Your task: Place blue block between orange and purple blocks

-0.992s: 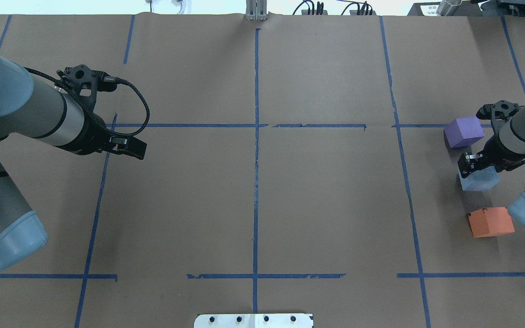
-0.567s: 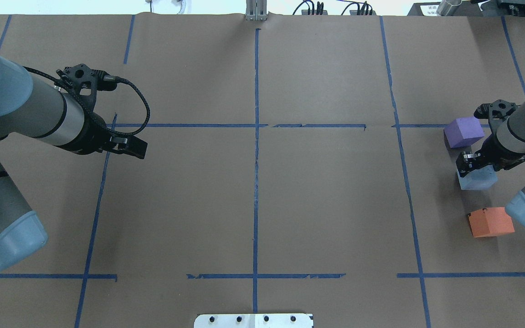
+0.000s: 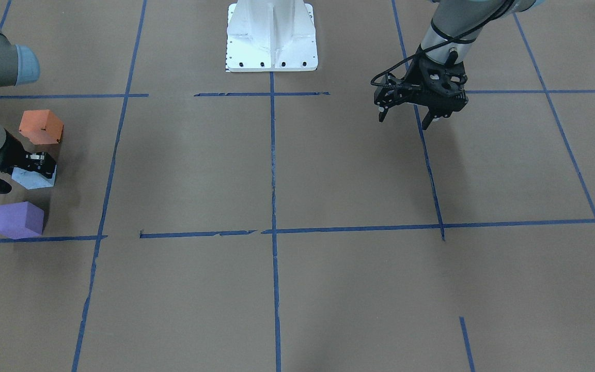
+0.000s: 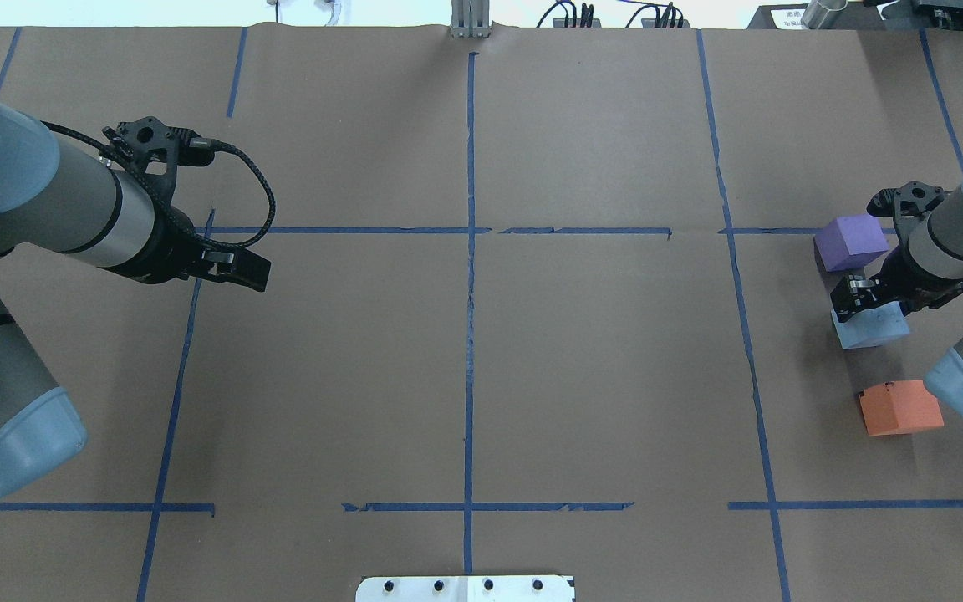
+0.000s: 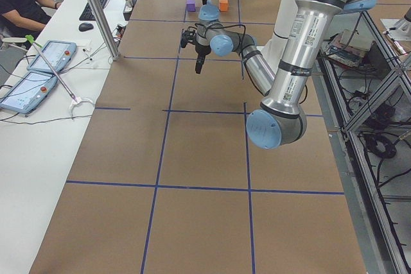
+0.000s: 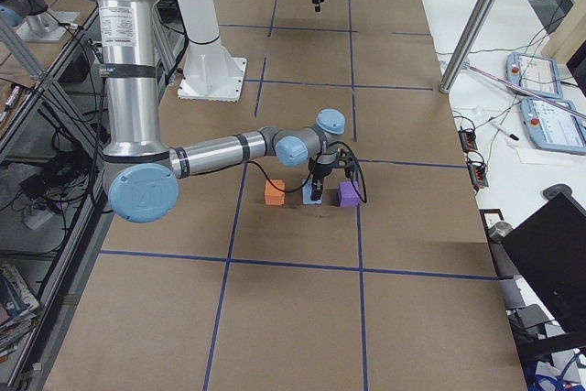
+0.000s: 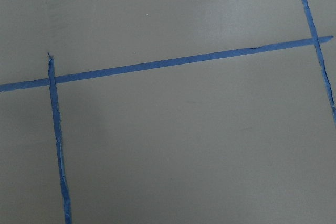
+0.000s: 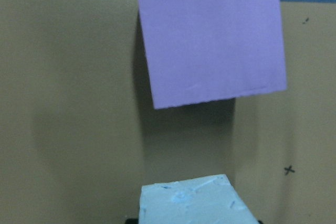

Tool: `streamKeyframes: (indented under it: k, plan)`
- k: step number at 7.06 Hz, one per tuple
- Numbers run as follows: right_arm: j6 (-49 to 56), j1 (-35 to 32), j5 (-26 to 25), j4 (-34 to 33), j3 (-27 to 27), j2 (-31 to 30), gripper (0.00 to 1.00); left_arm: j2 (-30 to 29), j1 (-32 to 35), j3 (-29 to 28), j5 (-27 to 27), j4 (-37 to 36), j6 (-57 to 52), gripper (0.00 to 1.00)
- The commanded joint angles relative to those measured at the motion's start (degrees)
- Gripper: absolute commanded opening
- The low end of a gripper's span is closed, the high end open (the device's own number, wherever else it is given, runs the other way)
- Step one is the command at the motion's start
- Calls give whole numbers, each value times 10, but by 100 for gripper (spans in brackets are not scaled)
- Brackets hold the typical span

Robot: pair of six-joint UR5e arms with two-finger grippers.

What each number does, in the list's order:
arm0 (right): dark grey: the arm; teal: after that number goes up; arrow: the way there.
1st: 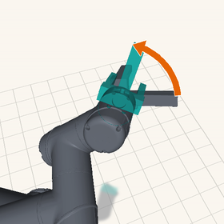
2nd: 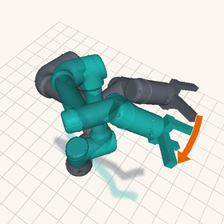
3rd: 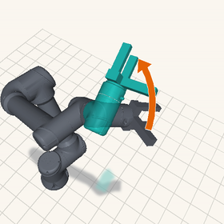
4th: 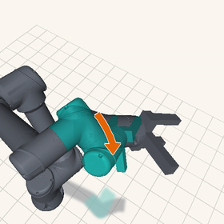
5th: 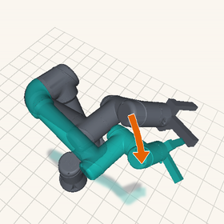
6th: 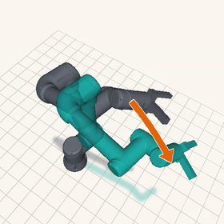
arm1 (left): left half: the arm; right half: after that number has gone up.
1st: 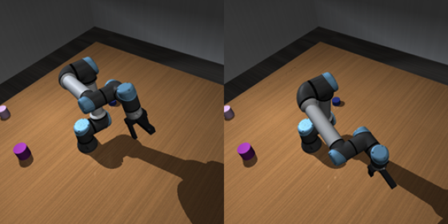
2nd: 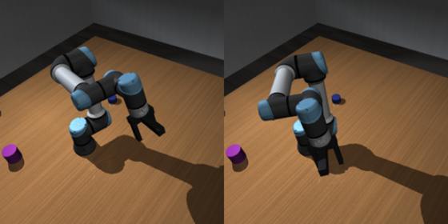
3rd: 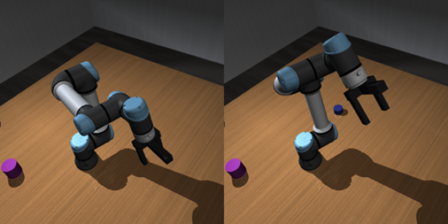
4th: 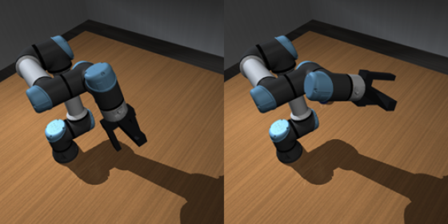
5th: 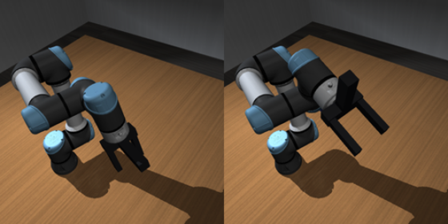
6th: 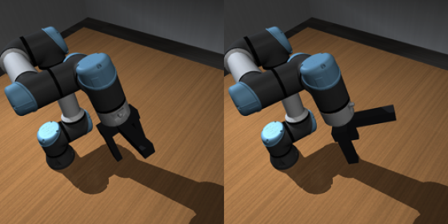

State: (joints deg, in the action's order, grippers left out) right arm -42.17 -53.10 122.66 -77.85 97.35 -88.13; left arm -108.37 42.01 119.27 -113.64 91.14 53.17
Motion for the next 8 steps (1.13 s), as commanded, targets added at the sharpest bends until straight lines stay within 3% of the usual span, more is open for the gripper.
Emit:
streamKeyframes:
  k: [1, 3, 4, 5, 6, 8]
  plan:
    - [14, -9, 1, 1, 10, 0, 100, 2, 0, -1, 0, 0, 0, 100]
    - [17, -55, 7, -3, 86, -36, 100, 27, 11, 0, -1, -4, -30, 100]
    - [36, -82, 8, -9, 111, -56, 100, 60, 30, 4, -4, -3, -90, 100]
    - [104, -137, 45, -13, 109, -71, 100, 97, 63, 5, -13, -3, -170, 100]
    - [188, -203, 92, -48, 100, -71, 100, 134, 120, 4, -52, -4, -264, 100]
    - [352, -298, 103, -126, 101, -75, 100, 191, 266, -30, -141, -23, -467, 100]
